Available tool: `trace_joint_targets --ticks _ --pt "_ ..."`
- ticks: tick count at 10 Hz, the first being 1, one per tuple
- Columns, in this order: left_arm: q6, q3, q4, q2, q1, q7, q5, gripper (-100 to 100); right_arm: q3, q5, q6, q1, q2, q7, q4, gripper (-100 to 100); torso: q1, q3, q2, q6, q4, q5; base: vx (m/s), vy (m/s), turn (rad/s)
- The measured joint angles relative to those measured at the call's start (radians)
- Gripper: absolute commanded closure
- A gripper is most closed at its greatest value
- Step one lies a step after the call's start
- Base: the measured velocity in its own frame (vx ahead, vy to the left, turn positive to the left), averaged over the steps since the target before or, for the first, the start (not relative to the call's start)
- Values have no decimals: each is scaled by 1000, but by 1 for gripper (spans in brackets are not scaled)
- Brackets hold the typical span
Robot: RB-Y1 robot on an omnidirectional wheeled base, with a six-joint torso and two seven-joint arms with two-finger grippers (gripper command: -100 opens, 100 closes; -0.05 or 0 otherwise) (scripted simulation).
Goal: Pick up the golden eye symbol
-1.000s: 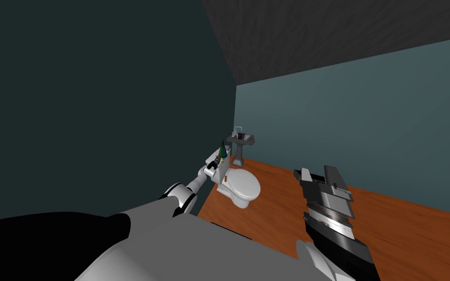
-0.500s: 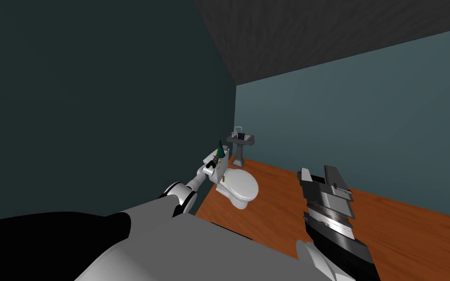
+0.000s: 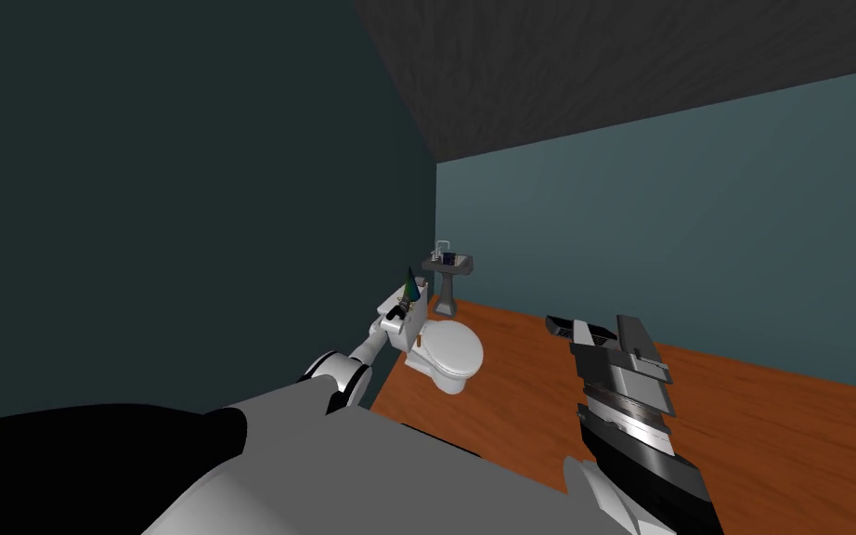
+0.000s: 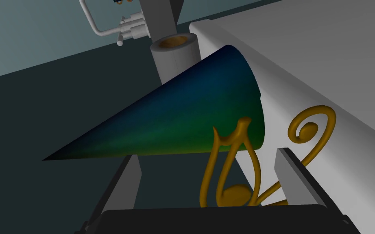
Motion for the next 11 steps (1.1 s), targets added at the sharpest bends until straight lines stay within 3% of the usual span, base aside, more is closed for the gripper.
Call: trace_joint_targets --ticks 2,5,6,10,11 --pt "10 22 -23 1 14 -6 -6 -100 0 0 0 0 0 0 0 0 -1 0 0 0 0 0 -1 14 -131" --pt "38 81 -80 -3 48 -24 -22 -100 0 0 0 0 0 0 0 0 -1 0 0 0 0 0 -3 19 -137" --pt "41 83 -83 -3 50 -25 -23 100 0 0 0 0 0 0 0 0 -1 0 0 0 0 0 0 0 0" --pt "41 82 -82 -3 50 -25 -23 100 0 0 0 0 0 0 0 0 -2 0 0 0 0 0 0 0 0" --pt "41 83 -82 -3 50 -25 -23 0 0 0 0 0 0 0 0 0 -2 0 0 0 0 0 0 0 0"
